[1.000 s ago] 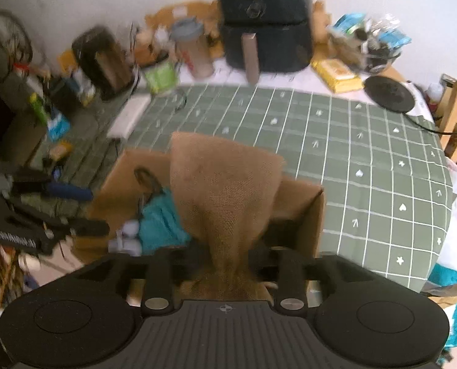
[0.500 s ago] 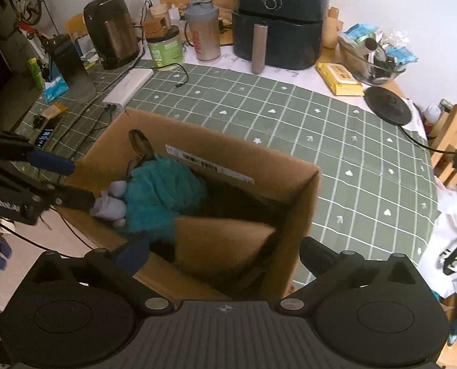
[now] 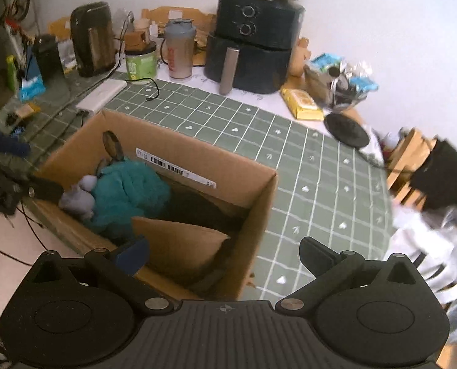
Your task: Organize soft objects
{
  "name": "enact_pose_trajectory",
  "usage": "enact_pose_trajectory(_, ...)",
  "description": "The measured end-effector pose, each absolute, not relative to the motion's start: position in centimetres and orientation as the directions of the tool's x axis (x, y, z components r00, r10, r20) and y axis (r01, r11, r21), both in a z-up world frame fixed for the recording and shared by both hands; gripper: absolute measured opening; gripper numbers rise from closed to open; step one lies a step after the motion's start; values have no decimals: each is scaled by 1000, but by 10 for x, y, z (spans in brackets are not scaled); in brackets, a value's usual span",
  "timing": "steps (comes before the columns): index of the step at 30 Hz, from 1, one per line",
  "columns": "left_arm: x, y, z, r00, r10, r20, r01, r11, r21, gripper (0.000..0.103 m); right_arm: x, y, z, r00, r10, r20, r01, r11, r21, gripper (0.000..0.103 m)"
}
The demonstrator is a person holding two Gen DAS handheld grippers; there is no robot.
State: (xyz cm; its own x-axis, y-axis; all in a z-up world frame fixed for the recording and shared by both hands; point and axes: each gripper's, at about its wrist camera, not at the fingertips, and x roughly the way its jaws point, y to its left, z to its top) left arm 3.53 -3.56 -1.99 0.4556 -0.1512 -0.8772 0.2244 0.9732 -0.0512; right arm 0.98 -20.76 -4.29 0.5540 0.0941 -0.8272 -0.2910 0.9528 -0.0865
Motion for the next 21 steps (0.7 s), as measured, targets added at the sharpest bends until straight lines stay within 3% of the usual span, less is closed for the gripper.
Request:
enact_pose_trajectory(11,37,-31,-15,492,-21,-870,119,992,44,103,9,-209,-47,512,102,-853,-187,982,5,103)
enact_pose_trajectory(21,35,-43,-15,493,96,-865,165,966,201,103,16,-208,-49,388,87,-917,-112,993,46,103)
